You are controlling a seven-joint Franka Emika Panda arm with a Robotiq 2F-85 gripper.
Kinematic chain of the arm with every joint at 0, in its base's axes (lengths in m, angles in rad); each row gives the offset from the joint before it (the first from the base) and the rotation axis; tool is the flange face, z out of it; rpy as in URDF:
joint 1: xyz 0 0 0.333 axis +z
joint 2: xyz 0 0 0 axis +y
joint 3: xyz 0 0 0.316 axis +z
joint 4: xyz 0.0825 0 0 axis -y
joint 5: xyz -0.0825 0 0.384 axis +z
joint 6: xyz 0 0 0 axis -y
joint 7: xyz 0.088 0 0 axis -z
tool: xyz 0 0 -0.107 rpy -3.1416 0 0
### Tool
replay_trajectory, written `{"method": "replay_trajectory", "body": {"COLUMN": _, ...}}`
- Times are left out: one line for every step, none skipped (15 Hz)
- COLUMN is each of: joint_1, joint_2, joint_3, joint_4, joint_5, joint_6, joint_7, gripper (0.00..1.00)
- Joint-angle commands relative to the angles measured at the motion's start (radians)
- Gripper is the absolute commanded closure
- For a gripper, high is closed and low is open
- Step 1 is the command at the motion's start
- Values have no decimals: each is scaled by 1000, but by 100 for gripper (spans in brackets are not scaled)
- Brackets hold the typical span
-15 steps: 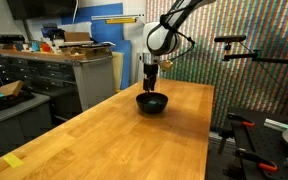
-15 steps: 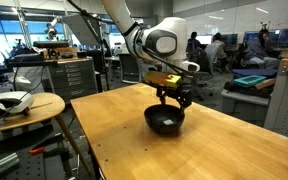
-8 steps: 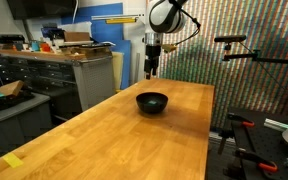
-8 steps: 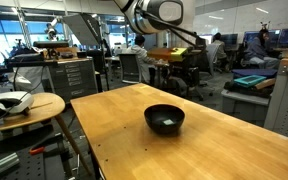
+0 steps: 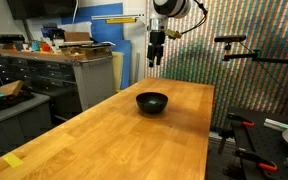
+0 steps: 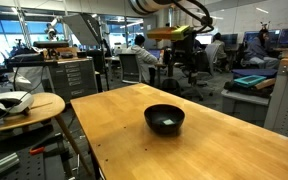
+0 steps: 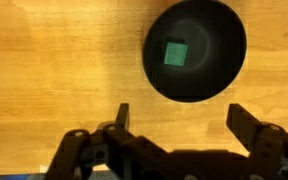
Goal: Put the green block in the bowl
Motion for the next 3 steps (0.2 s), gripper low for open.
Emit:
{"method": "replay_trajectory", "body": {"joint_1": 9, "joint_2": 1, "joint_3": -10, "joint_4": 1, "joint_5": 3, "joint_6": -2, "joint_7": -2, "gripper": 0}}
{"method": "replay_trajectory", "body": {"joint_1": 9, "joint_2": 1, "joint_3": -10, "joint_4": 1, "joint_5": 3, "joint_6": -3, "joint_7": -2, "gripper": 0}}
{"method": "replay_trajectory", "body": {"joint_1": 9, "joint_2": 1, "joint_3": -10, "joint_4": 1, "joint_5": 3, "joint_6": -3, "joint_7": -2, "gripper": 0}}
